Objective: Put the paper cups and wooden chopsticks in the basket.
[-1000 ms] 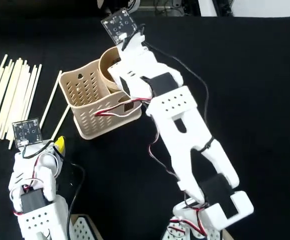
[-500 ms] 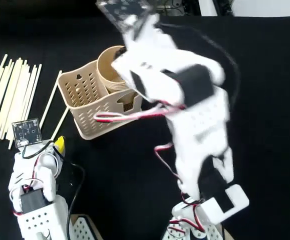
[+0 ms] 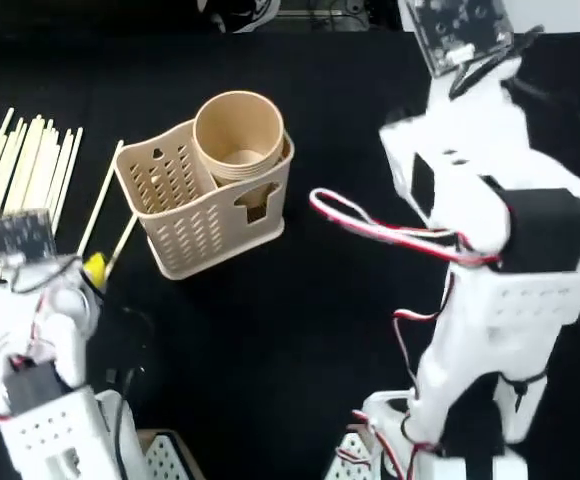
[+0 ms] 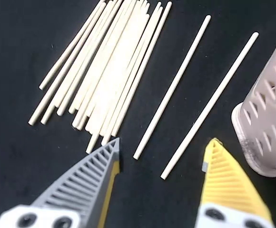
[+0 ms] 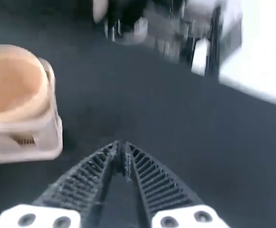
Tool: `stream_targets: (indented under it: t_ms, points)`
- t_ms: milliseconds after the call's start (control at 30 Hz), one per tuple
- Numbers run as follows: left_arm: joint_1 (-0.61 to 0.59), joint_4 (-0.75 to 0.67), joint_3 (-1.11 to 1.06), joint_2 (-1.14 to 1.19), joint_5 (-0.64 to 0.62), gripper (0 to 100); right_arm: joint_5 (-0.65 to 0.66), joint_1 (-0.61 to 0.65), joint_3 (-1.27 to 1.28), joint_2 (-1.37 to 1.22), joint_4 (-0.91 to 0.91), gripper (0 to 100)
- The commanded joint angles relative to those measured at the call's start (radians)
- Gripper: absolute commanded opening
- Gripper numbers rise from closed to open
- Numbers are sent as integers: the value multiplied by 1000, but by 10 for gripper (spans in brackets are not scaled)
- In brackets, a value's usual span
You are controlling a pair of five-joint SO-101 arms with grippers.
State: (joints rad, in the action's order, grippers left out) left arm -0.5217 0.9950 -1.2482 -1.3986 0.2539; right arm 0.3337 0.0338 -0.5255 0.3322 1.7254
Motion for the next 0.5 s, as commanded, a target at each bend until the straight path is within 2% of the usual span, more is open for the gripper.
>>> stream_targets:
  t_ms: [0,100,267,367,467]
  points:
    - [-13,-5,280,364,94,283,2,-118,438,131,-149,12]
    - [-13,3,441,615,137,283,-87,-163,792,191,-387,13]
    - [-10,3,710,1037,141,283,-219,-172,1349,257,-967,15]
    - [8,3,883,1275,166,283,-241,-172,1511,257,-1212,15]
    - [39,5,1058,1491,189,283,-245,-173,1567,222,-1309,15]
